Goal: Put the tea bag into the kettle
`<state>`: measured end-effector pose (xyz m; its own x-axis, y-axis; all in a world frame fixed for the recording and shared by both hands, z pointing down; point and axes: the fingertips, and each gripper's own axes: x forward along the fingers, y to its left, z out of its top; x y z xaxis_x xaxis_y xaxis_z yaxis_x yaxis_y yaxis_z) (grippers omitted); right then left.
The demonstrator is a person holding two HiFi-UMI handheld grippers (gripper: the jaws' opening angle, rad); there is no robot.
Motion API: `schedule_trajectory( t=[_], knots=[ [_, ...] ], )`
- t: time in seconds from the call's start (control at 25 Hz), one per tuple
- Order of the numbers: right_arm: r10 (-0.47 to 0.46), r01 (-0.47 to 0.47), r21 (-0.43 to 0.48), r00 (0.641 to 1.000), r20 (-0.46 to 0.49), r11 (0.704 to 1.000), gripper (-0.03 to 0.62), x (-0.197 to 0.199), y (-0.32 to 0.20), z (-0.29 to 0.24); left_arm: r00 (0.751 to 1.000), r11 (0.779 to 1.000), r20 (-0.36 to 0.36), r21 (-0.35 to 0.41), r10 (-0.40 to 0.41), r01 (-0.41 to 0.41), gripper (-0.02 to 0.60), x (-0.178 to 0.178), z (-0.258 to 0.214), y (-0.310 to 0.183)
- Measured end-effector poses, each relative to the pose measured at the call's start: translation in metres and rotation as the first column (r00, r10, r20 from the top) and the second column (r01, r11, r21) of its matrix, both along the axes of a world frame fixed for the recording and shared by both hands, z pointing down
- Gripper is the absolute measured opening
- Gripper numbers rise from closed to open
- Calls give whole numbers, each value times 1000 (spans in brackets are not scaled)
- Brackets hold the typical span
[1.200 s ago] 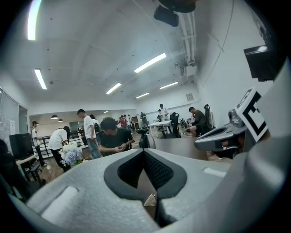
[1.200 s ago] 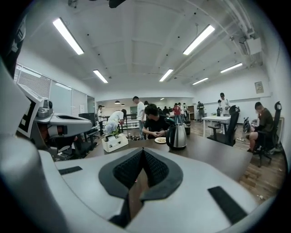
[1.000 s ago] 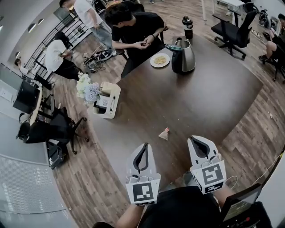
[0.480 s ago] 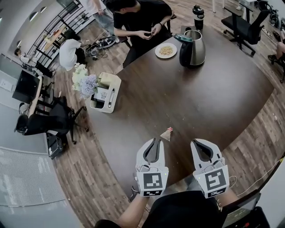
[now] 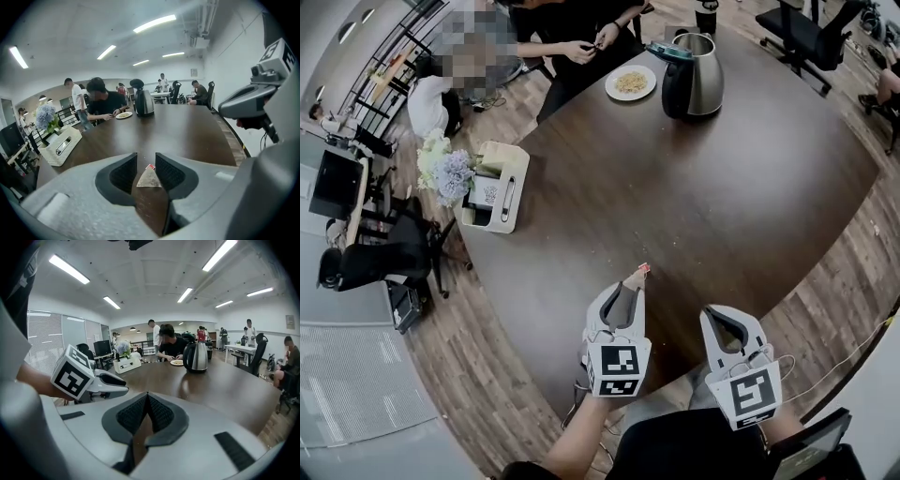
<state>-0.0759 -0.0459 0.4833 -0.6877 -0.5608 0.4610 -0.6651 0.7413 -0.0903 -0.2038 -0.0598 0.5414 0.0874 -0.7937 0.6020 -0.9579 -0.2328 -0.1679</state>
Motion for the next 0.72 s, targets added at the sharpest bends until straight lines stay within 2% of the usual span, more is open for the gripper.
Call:
schedule_trajectory(
  t=[0.28,0.72],
  knots=[
    [-14,13,-38,1000,-25,999,2,9,1,18,999,997,8,-69,34,-33,106,7,39,-10],
    [-68,64,-84,997,-42,994,2,9,10,38,999,990,40,-142,-12,18,104,-3,76,-19]
  ],
)
